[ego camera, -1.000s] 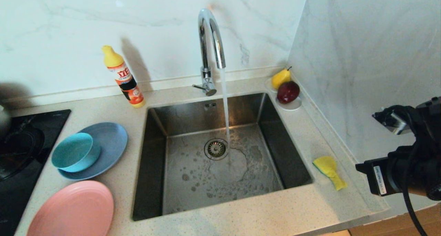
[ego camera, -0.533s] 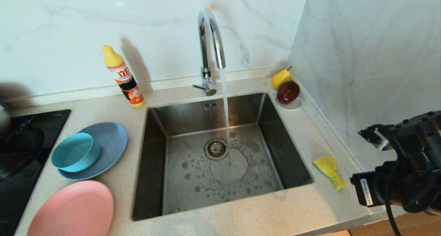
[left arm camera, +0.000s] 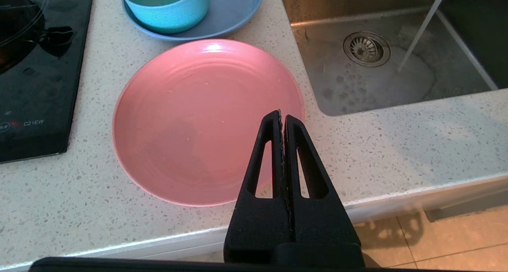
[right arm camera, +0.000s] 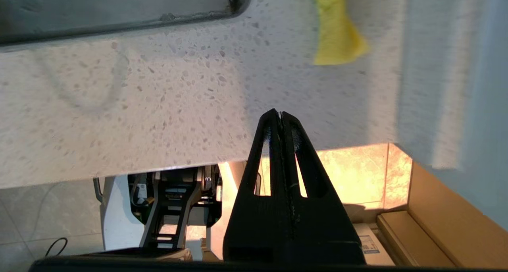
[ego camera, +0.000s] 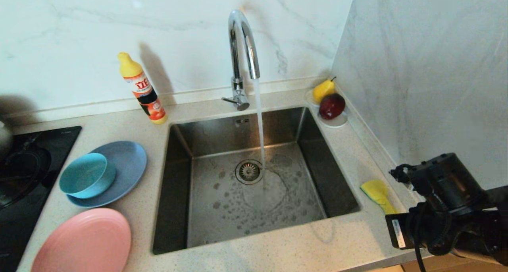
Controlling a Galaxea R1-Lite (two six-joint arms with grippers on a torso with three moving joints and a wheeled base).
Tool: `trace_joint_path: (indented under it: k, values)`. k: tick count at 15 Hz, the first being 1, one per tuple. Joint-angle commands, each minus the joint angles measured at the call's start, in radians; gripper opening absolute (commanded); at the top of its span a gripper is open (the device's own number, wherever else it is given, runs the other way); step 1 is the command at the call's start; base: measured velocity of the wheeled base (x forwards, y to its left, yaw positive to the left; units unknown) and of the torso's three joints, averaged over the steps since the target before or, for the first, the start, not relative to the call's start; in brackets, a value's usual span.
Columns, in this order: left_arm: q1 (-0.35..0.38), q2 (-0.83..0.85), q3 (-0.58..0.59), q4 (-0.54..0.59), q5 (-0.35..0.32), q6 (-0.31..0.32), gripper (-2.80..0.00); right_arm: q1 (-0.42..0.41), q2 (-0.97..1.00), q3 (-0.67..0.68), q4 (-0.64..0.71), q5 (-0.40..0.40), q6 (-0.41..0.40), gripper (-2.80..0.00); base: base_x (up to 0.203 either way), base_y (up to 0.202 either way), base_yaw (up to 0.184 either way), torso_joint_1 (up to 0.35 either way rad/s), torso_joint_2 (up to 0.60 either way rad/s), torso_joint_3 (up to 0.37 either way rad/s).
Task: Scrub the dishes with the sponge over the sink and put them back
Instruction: Pick up a bowl and the sponge
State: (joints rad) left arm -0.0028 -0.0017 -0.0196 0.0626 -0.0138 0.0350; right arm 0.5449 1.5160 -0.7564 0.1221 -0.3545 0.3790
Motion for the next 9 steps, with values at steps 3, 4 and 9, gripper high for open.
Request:
trace_joint_path:
  k: [3, 4, 9]
  values:
    - [0.0, 0.002, 0.0, 0.0, 0.0, 0.0, -2.8, 0.0, 0.027, 0.019, -0.019, 0.0, 0.006, 0.0, 0.0, 0.0, 0.0, 0.0, 0.0, 0.0]
    - [0.001, 0.002, 0.0, 0.0, 0.0, 0.0, -2.8, 0.0, 0.03, 0.022, -0.019, 0.0, 0.006, 0.0, 0.0, 0.0, 0.0, 0.0, 0.0, 0.0]
    - [0.0, 0.002, 0.0, 0.0, 0.0, 0.0, -2.8, -0.022, 0.048, 0.022, -0.022, 0.009, 0.003, 0.0, 0.0, 0.0, 0.0, 0.0, 0.0, 0.0]
